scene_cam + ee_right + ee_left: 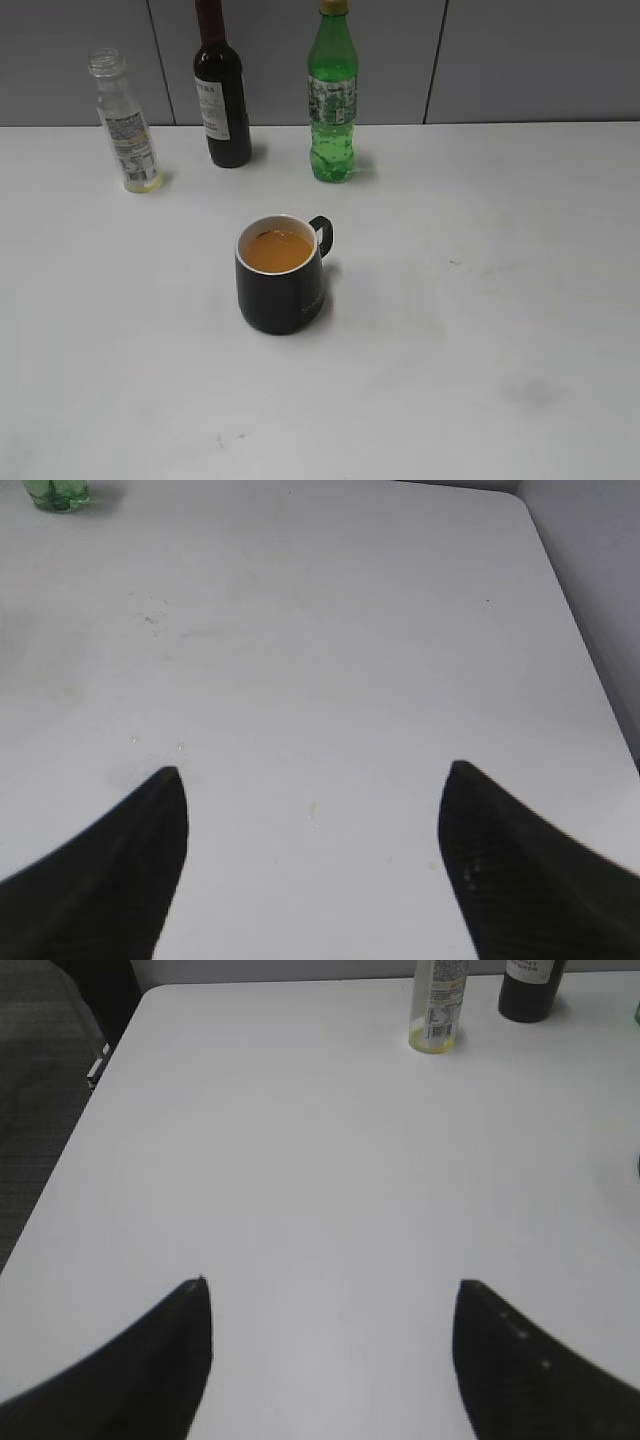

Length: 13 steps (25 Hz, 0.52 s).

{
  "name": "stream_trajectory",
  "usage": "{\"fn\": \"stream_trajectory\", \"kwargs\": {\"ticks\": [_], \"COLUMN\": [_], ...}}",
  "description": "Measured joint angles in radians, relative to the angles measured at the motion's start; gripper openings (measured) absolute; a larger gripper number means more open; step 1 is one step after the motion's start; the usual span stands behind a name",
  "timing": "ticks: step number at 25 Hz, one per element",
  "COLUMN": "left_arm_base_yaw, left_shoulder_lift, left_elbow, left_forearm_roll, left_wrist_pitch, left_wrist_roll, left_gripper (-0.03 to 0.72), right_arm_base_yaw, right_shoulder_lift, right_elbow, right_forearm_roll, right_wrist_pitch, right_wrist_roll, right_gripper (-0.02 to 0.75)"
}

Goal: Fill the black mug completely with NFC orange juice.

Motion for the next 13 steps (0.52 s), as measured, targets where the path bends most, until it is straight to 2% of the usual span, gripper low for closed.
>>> {"fn": "stream_trajectory", "kwargs": {"ticks": [13], "left_arm_base_yaw": [0.0], "left_shoulder_lift": [0.0], "left_elbow": [0.0], "left_forearm_roll": [0.0], "left_wrist_pitch": [0.0], "left_wrist_roll": [0.0], "left_gripper": [0.508], "right_arm_base_yaw": [0.0], "right_shoulder_lift": [0.0], "right_elbow": [0.0], "right_forearm_roll": [0.0], "right_wrist_pitch": [0.0], "right_wrist_roll": [0.0], "right_gripper": [0.593]}}
